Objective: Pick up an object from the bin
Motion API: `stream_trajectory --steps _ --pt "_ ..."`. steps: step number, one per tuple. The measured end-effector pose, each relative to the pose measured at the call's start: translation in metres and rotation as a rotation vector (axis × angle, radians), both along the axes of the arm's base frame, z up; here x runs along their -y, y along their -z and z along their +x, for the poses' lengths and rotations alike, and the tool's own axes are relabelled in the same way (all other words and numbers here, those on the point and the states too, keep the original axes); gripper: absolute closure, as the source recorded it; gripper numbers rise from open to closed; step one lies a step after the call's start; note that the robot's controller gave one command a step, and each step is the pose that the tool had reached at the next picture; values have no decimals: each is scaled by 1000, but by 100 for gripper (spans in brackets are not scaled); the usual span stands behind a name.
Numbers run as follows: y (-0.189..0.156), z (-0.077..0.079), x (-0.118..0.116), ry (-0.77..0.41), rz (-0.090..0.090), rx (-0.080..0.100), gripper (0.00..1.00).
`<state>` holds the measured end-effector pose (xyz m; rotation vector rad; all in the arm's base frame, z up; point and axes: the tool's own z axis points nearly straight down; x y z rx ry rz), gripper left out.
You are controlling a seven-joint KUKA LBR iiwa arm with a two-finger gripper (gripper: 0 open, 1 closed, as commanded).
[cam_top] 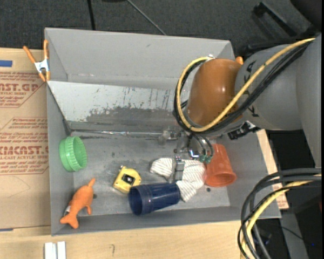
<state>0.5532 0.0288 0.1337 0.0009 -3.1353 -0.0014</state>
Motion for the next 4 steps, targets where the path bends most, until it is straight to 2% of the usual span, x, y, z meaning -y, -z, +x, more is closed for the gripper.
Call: stream_trajectory --steps 1,2,3,4 --pt "-5 2 0 0 0 8 0" --pt "59 1 21 40 1 12 0" --pt "75 4 25 65 1 22 0" --pt "63 -17 26 276 1 37 0"
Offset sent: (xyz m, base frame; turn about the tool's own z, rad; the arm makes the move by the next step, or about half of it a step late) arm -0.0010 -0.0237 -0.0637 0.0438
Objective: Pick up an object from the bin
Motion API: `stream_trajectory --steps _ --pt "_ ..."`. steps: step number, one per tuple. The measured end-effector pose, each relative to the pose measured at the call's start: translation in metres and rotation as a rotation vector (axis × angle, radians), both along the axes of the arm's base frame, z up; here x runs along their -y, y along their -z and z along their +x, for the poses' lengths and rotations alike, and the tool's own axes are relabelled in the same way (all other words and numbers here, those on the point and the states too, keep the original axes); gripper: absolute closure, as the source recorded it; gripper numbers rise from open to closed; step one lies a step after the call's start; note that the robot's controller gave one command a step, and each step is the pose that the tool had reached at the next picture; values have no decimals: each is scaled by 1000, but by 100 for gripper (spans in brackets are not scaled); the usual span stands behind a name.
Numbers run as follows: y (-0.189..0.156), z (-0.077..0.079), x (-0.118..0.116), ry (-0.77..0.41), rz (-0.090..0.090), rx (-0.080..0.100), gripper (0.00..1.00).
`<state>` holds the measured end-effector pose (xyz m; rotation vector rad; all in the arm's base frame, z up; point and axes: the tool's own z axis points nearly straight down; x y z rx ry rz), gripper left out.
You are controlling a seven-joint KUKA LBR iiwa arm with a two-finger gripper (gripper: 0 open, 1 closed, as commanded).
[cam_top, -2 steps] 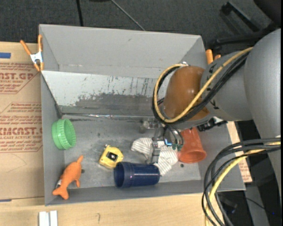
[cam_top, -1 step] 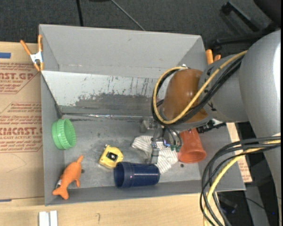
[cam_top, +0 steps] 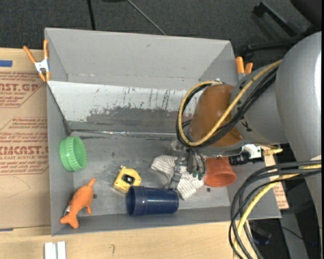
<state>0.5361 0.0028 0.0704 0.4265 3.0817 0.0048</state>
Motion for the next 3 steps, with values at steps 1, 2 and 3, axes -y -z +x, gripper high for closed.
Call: stream_trajectory --steps 1,2,3 --pt "-6 -8 -3 -93 -2 11 0" --pt "0 -30 1 356 8 -29 100" --pt "0 -30 1 355 8 -29 100"
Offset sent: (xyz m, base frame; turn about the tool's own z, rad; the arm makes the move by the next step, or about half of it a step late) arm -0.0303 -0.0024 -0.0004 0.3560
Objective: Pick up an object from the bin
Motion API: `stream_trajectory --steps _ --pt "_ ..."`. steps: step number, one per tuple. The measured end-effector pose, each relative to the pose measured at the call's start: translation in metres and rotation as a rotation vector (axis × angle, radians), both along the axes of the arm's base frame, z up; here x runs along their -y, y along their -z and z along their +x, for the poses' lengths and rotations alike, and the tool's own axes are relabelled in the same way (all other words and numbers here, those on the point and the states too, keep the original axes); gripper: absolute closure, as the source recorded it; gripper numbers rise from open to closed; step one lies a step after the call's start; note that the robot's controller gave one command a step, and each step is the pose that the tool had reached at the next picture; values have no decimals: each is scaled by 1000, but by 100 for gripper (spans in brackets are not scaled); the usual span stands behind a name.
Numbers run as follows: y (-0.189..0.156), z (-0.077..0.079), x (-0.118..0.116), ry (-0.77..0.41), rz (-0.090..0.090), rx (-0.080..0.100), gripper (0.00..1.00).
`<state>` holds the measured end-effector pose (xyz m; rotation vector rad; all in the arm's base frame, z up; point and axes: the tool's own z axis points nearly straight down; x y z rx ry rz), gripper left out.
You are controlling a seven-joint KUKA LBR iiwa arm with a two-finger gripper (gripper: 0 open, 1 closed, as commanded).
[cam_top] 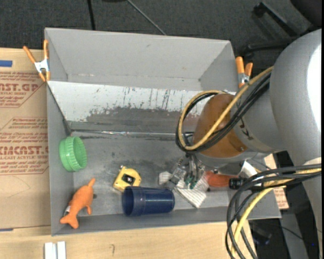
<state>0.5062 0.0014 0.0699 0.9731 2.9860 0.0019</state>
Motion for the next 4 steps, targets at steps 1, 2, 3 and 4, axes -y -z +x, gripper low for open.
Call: stream_trajectory --steps 1,2,3,4 --pt "-1 0 0 -1 0 0 100" --pt "-2 0 0 -1 0 0 100" --pt "-8 -2 0 -1 0 -8 100" --pt "-30 -3 0 -1 0 -13 100"
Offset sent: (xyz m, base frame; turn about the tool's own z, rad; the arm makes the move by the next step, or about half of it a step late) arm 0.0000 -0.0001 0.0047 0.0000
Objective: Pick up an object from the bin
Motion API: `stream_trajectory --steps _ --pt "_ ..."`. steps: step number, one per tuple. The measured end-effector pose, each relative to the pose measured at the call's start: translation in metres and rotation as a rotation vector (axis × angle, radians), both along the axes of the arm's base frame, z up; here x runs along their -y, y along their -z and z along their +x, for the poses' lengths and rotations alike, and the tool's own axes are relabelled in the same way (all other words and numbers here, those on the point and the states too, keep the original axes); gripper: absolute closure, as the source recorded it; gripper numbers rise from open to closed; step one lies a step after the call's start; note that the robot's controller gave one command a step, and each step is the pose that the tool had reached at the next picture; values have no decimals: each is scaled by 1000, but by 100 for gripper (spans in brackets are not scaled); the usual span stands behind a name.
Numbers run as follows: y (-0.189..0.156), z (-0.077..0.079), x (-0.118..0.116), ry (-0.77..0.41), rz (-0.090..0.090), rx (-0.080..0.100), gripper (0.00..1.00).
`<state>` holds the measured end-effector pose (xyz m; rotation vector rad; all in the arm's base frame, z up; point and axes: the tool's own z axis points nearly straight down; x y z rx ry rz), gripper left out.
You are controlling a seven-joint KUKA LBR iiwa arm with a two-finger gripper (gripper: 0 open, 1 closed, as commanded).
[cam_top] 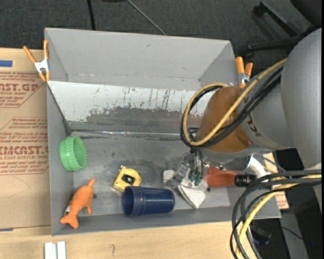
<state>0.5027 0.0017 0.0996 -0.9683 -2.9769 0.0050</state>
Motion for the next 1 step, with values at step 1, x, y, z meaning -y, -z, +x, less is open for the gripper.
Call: stream_trajectory --steps 1 --pt "-24 2 0 0 0 7 100"
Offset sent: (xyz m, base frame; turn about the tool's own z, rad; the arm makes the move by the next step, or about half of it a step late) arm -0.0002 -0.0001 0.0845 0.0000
